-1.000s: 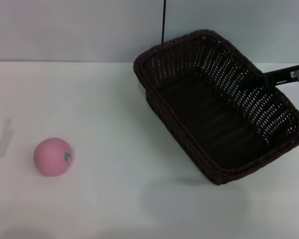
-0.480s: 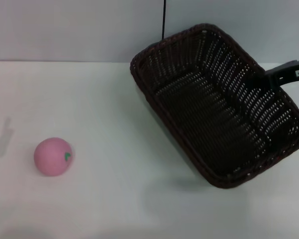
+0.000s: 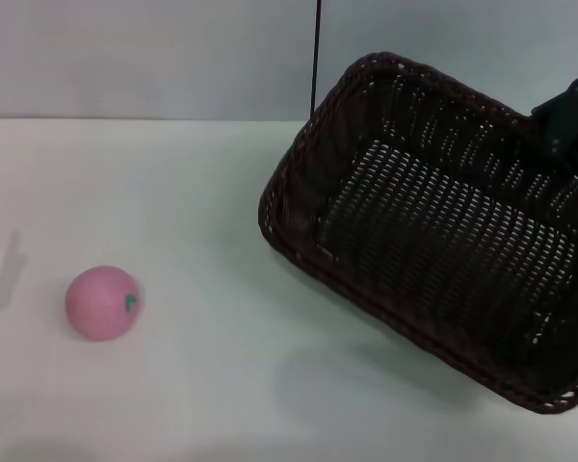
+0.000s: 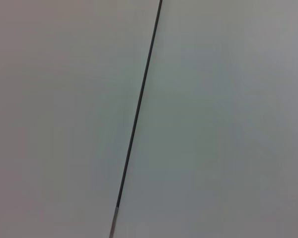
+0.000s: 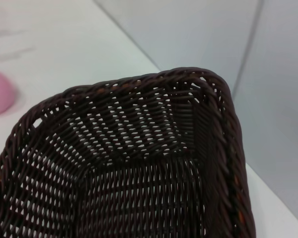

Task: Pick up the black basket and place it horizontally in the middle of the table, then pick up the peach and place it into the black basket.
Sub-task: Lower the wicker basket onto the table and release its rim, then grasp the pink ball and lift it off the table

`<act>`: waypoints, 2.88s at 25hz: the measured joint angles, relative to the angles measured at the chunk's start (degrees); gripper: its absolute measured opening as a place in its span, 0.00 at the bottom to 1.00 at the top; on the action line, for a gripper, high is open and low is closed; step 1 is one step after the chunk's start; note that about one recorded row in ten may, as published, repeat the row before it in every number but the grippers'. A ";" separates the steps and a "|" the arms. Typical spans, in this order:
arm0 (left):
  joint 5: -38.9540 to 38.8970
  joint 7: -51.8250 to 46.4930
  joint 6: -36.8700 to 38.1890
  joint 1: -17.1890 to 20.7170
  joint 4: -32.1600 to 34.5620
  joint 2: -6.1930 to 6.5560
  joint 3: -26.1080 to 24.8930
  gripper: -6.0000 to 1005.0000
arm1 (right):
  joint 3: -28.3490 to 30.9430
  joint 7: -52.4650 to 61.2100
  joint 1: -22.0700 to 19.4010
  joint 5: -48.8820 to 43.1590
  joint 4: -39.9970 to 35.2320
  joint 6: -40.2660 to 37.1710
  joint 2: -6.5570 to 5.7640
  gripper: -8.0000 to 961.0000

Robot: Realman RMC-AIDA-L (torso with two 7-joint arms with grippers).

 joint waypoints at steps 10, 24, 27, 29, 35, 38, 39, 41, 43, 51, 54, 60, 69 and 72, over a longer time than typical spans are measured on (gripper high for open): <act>0.46 0.13 1.17 0.85 -0.49 -0.37 1.31 0.74 | -0.51 -21.11 0.72 2.70 -1.81 -3.16 0.33 0.17; 0.88 0.69 0.70 1.64 -2.09 -0.46 2.24 0.74 | -7.77 -29.85 1.67 6.92 5.81 0.42 1.60 0.17; 0.92 0.70 0.52 1.64 -2.11 -0.46 2.62 0.74 | -8.74 -30.28 1.77 7.67 8.13 2.85 1.66 0.17; 0.93 0.70 0.48 1.63 -2.12 -0.46 2.65 0.74 | -9.19 -30.63 1.85 8.28 9.26 3.97 1.70 0.17; 0.92 0.71 0.12 1.60 -2.13 -0.45 3.24 0.74 | -9.58 -30.97 1.99 10.66 14.09 9.07 1.77 0.17; 0.91 0.71 0.12 1.60 -2.13 -0.45 3.27 0.73 | -9.78 -30.98 2.19 11.34 16.11 10.64 1.79 0.18; 0.91 0.71 0.12 1.60 -2.12 -0.45 3.27 0.73 | -9.91 -30.98 2.27 11.49 16.87 11.23 1.79 0.19; 0.90 0.71 0.12 1.60 -2.12 -0.45 3.27 0.73 | -10.45 -30.98 2.34 11.73 18.21 12.43 1.79 0.20; 0.89 0.71 0.12 1.55 -2.13 -0.46 3.27 0.73 | -11.16 -31.02 2.34 12.03 18.87 13.36 1.78 0.22; 0.89 0.71 -0.39 0.84 -1.97 -0.30 3.27 0.73 | -11.75 -29.90 2.39 13.62 19.17 13.70 1.77 0.27; 0.89 0.71 -0.46 0.78 -1.87 -0.28 3.27 0.73 | -11.75 -29.49 2.38 14.09 20.05 14.19 1.77 0.29; 0.89 0.59 -0.58 0.79 -1.49 -0.09 3.27 0.73 | -11.71 -28.56 2.24 15.14 20.61 14.00 1.78 0.34; 1.53 -5.67 2.72 -1.09 5.62 0.27 9.24 0.72 | -10.51 -25.40 -3.52 23.71 13.48 10.19 1.80 0.57; 1.54 -13.87 6.74 -2.60 14.76 0.38 17.46 0.72 | -9.58 -23.55 -9.80 34.38 8.76 7.49 1.80 0.57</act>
